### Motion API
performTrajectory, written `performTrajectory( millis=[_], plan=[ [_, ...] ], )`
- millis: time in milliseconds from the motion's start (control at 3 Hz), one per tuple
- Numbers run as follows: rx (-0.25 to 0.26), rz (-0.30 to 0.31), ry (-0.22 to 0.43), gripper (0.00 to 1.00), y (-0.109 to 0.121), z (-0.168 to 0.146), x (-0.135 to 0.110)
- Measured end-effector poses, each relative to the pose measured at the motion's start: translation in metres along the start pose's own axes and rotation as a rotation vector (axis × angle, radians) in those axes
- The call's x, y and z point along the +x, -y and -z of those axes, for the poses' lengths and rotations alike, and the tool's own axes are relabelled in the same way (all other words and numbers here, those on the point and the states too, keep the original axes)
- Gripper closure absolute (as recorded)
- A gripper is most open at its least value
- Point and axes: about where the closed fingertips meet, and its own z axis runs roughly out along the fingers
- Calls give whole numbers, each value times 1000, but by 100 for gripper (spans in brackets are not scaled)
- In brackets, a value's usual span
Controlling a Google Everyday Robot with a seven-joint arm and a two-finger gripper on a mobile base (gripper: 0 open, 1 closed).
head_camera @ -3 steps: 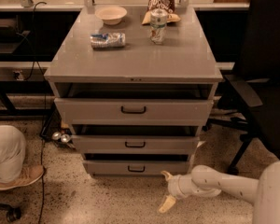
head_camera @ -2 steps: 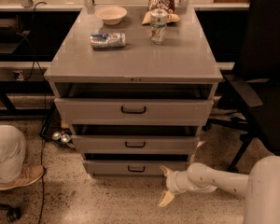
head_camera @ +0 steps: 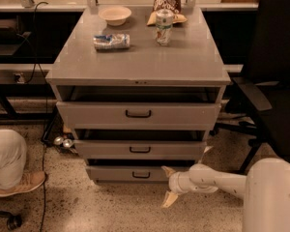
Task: Open bottom drawer
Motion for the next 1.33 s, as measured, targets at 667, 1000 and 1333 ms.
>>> performTrajectory(
  millis=[667, 1000, 1333],
  plan=[
    [42, 109, -56, 0, 26, -44, 38],
    [80, 143, -80, 0, 41, -57, 49],
    [95, 164, -111, 0, 52, -71, 55]
  ],
)
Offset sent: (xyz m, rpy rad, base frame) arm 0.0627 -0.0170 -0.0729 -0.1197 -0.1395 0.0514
